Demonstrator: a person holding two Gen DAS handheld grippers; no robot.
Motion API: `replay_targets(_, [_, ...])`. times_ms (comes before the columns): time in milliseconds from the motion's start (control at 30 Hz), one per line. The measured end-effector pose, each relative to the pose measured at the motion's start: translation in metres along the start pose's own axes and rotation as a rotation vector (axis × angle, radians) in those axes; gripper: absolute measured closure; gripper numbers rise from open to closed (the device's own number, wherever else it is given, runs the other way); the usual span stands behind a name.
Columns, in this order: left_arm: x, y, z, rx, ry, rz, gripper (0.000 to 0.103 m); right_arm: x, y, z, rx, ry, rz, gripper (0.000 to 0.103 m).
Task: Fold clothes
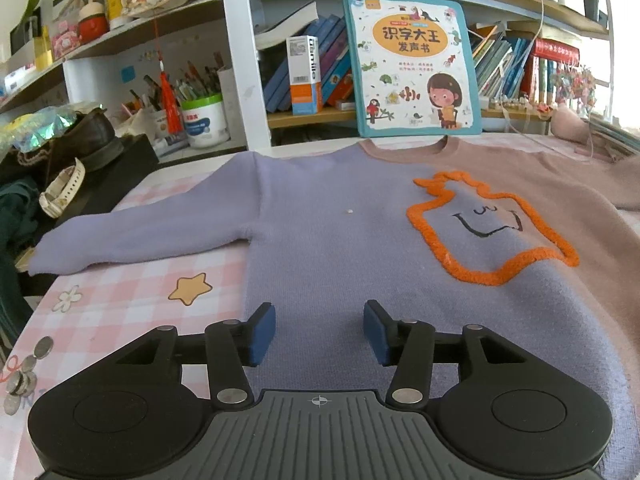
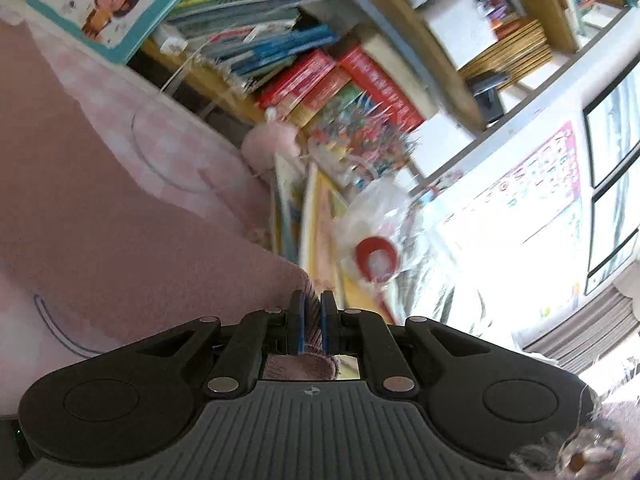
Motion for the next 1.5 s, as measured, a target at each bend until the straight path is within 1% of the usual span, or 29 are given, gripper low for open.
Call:
replay_targets(33, [0.0, 0.001, 0.0, -0.004, -0.002, 0.004, 0.052, -0.001, 0.003, 0.0, -0.02, -0.011, 0.001, 0.09])
replay_targets(67, [-0.001, 0.004, 0.003, -0.019, -0.007, 0.017, 0.051, -0.001, 0.004, 0.007, -0.023, -0.035, -0.01, 0.082])
replay_targets(133, [-0.003, 0.009, 0.007, -0.048, -0.017, 0.044, 0.051, 0.001, 0.006, 0.026, -0.006, -0.094, -0.043, 0.072])
replay_targets(167, [-0.004, 0.012, 0.01, -0.063, -0.022, 0.057, 0.051, 0.0, 0.006, 0.042, 0.046, -0.123, -0.081, 0.07])
replay_targets(200, [-0.006, 0.014, 0.012, -0.078, -0.027, 0.07, 0.051, 0.0, 0.005, 0.058, 0.16, -0.145, -0.145, 0.07])
replay_targets(233, [-0.007, 0.017, 0.015, -0.092, -0.031, 0.084, 0.051, -0.001, 0.004, 0.072, 0.293, -0.162, -0.217, 0.07])
replay_targets(267, [-0.008, 0.023, 0.017, -0.087, -0.031, 0.109, 0.052, -0.002, 0.004, 0.081, 0.416, -0.168, -0.278, 0.069])
replay_targets(333, [-0.01, 0.032, 0.022, -0.069, -0.025, 0.147, 0.052, -0.009, 0.016, 0.097, 0.682, -0.152, -0.368, 0.069])
replay_targets(367, [-0.011, 0.037, 0.024, -0.064, -0.018, 0.155, 0.053, -0.013, 0.025, 0.103, 0.775, -0.147, -0.38, 0.069])
replay_targets(400, [-0.012, 0.039, 0.025, -0.067, -0.009, 0.159, 0.054, -0.016, 0.036, 0.109, 0.836, -0.139, -0.38, 0.069])
replay_targets(433, [-0.013, 0.042, 0.026, -0.069, 0.0, 0.162, 0.055, -0.019, 0.045, 0.112, 0.877, -0.127, -0.387, 0.07])
replay_targets(533, [-0.018, 0.047, 0.024, -0.11, 0.042, 0.191, 0.056, -0.028, 0.069, 0.119, 0.974, -0.086, -0.415, 0.07])
replay_targets(567, [-0.02, 0.048, 0.023, -0.132, 0.047, 0.21, 0.057, -0.029, 0.075, 0.119, 0.995, -0.076, -0.431, 0.07])
replay_targets(633, [-0.021, 0.046, 0.023, -0.147, 0.034, 0.224, 0.059, -0.03, 0.08, 0.12, 1.0, -0.066, -0.455, 0.07])
replay_targets(667, [-0.022, 0.044, 0.023, -0.151, 0.033, 0.215, 0.08, -0.03, 0.082, 0.121, 0.999, -0.062, -0.466, 0.07])
replay_targets(700, [-0.021, 0.044, 0.021, -0.172, 0.035, 0.212, 0.092, -0.033, 0.084, 0.123, 0.999, -0.058, -0.481, 0.07])
replay_targets(733, [-0.021, 0.043, 0.019, -0.193, 0.037, 0.209, 0.095, -0.035, 0.086, 0.124, 1.006, -0.056, -0.496, 0.07])
replay_targets(867, [-0.015, 0.065, 0.017, -0.157, -0.002, 0.254, 0.096, -0.033, 0.091, 0.125, 1.039, -0.058, -0.515, 0.069])
replay_targets(967, [-0.009, 0.063, 0.02, -0.124, -0.005, 0.222, 0.096, -0.032, 0.095, 0.126, 1.065, -0.061, -0.527, 0.068])
replay_targets(1033, [-0.009, 0.063, 0.02, -0.117, -0.002, 0.204, 0.096, -0.031, 0.097, 0.126, 1.081, -0.062, -0.535, 0.068])
replay_targets(1100, [-0.009, 0.068, 0.019, -0.11, -0.007, 0.239, 0.096, -0.03, 0.1, 0.127, 1.098, -0.064, -0.543, 0.068])
replay_targets(1200, [-0.008, 0.065, 0.016, -0.095, -0.003, 0.228, 0.096, -0.028, 0.104, 0.129, 1.123, -0.067, -0.55, 0.069])
replay_targets(1233, [-0.007, 0.064, 0.015, -0.09, -0.002, 0.224, 0.096, -0.026, 0.107, 0.13, 1.13, -0.068, -0.545, 0.073])
replay_targets(1267, [-0.008, 0.063, 0.015, -0.09, 0.002, 0.217, 0.096, -0.025, 0.109, 0.13, 1.148, -0.068, -0.537, 0.081])
replay_targets(1300, [-0.008, 0.063, 0.015, -0.092, 0.005, 0.215, 0.096, -0.023, 0.112, 0.13, 1.171, -0.066, -0.527, 0.086])
replay_targets(1333, [-0.008, 0.063, 0.015, -0.095, 0.005, 0.219, 0.096, -0.022, 0.114, 0.129, 1.194, -0.063, -0.525, 0.094])
replay_targets(1367, [-0.008, 0.064, 0.016, -0.099, 0.002, 0.227, 0.096, -0.021, 0.116, 0.127, 1.216, -0.059, -0.529, 0.099])
replay_targets(1433, [-0.009, 0.064, 0.017, -0.109, -0.005, 0.242, 0.096, -0.02, 0.117, 0.123, 1.249, -0.051, -0.566, 0.102])
replay_targets(1500, [-0.01, 0.063, 0.019, -0.114, -0.009, 0.247, 0.096, -0.017, 0.113, 0.125, 1.265, -0.089, -0.612, 0.102])
Point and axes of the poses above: each gripper's, at about its wrist camera, not at the fingertips, and z roughly against the way its jaws point, y to its left, x to its top, the point moved 1 cm from there along -z, roughly the way its jaws point, and after that the axes turned 1 degree about x, right-handed, at the moved point
